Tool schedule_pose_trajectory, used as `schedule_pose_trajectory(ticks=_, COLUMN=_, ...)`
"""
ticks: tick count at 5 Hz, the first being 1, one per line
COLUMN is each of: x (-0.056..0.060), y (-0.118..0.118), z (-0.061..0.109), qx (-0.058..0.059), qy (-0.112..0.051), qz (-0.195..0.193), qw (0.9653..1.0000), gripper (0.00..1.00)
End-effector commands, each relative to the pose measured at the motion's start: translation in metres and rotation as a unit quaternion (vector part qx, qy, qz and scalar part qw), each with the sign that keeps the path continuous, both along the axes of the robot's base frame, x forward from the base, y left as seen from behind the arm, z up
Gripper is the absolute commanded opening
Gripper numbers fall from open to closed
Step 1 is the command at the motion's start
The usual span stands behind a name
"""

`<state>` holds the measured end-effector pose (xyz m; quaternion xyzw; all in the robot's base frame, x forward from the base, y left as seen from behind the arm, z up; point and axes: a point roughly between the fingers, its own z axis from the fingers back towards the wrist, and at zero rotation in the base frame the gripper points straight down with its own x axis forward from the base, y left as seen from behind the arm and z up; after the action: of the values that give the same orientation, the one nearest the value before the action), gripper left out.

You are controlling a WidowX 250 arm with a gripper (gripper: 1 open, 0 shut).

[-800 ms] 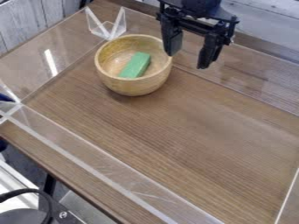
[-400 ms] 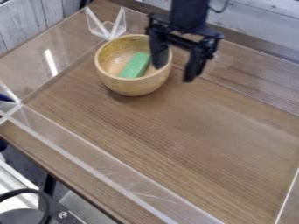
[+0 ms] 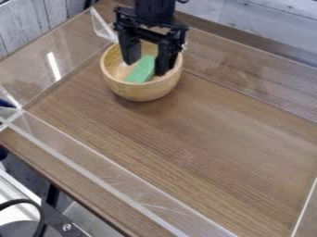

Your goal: Remove the green block from inside the brown bowl and put it on the table

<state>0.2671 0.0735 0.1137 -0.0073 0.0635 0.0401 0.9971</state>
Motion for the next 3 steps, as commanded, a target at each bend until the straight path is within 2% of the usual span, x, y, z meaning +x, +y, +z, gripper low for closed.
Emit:
schedule_pose_trajectory(ticks=1, x=0.016, y=0.016, z=0.014, qx=0.014, qy=-0.042, qz=0.003, qw=0.999, gripper=1.0)
schedule_pose_trajectory(ticks=3, x=0.035, y=0.033, z=0.0, qx=0.019, qy=-0.043, qz=0.01, qw=0.9989, gripper=1.0)
